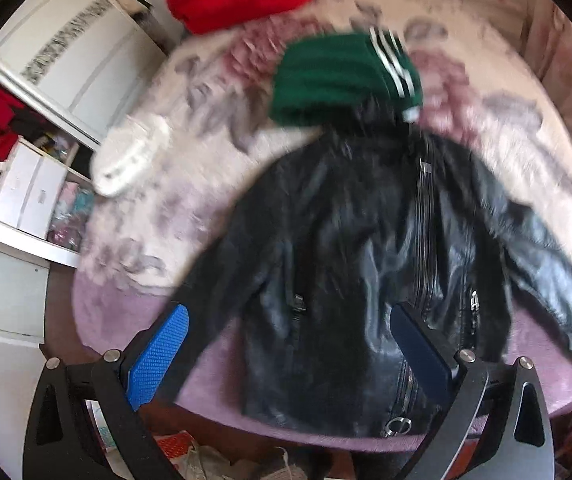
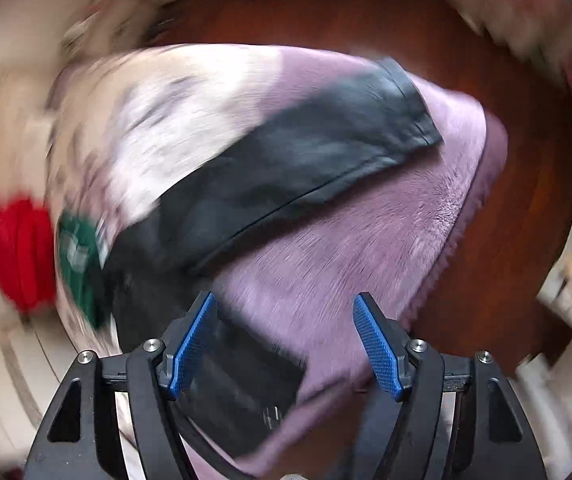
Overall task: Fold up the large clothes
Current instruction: 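Grasp the jacket sleeve cuff with the right tool while the left tool approaches the jacket body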
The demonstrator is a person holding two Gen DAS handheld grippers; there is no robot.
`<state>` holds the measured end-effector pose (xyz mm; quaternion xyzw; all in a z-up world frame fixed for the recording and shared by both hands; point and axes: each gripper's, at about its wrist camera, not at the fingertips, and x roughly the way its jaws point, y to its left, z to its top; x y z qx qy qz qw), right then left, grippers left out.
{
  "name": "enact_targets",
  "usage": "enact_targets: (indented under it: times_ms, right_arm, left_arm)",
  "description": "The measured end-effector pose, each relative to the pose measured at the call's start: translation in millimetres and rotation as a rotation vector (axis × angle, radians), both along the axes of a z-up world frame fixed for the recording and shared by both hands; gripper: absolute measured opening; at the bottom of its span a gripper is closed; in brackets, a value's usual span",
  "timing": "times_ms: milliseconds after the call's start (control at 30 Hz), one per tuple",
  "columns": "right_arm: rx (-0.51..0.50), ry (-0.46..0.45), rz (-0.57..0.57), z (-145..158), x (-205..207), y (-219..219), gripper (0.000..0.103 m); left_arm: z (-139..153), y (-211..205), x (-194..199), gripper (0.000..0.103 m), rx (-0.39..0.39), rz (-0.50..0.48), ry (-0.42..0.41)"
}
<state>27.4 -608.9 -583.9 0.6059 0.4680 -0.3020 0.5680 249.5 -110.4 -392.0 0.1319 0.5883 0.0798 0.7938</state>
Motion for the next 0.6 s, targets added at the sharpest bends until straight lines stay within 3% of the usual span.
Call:
enact_targets:
  times_ms: [67,167,233,367,433,600]
  right_arm:
    - [0.020,-0.011,-0.116,-58,-17,-21,0.072]
    - [0.022,-0.064,-0.276,-118,-34,-42,0.072]
    - [0.025,-0.128,-0.366,-138,-38,-47,0.073]
    - [-0.044,-0.221,-0.459,-147,-31,-40,0.071]
    - [-0.053,-0.265,-0.468,-153,-28,-35,0.054]
    - [-0.035,-0.342,-0.432,-179,-10,-43,0.053]
  left_arm:
    - [-40,-10,7,0.103,0.019,0.008,0.043]
    - [-82,-21,14,0.103,0.042,0.026,0.097]
    - [-104,-28,18,0.103,0.057,0.029,0.119]
    - [-132,-39,29,0.103,0.080,0.010,0.125]
    - [-141,-44,35,0.103,0.089,0.002,0.122]
    - [-152,-47,49,0.103,0.091,0.001,0.113]
